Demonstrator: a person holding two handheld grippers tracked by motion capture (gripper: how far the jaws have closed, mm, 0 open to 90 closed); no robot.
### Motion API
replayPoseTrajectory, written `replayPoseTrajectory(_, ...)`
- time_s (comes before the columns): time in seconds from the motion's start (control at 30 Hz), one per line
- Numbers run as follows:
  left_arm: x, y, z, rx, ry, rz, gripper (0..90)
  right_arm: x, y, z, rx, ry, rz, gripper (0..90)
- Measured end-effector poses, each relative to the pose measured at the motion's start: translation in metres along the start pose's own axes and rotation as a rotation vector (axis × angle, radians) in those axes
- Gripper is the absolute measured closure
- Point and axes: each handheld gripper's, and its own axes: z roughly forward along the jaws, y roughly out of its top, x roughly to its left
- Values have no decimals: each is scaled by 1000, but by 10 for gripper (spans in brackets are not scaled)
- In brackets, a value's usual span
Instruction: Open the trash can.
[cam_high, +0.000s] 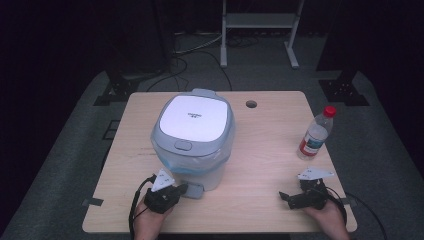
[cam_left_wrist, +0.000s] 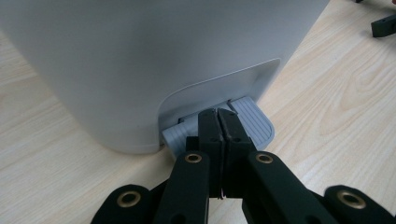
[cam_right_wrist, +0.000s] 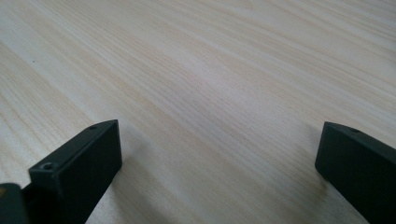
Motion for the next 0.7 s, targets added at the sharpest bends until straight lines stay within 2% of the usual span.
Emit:
replayPoseTrajectory(0.23, -1, 2, 9, 11, -6, 12, 897, 0, 0, 0, 0, 0, 0, 0)
replayPoseTrajectory(0.47, -6, 3, 17, 16, 4, -11, 898, 0, 0, 0, 0, 0, -1, 0)
replayPoseTrajectory(0.5, -4, 3, 17, 15, 11, 12, 898, 0, 0, 0, 0, 0, -1, 0)
replayPoseTrajectory(0.57, -5, 2, 18, 7, 18, 15, 898, 0, 0, 0, 0, 0, 0, 0)
replayPoseTrajectory(0.63, -8, 2, 19, 5, 24, -10, 898, 0, 0, 0, 0, 0, 0, 0)
replayPoseTrajectory(0.7, -7, 1, 19, 2, 28, 11, 898, 0, 0, 0, 0, 0, 0, 0)
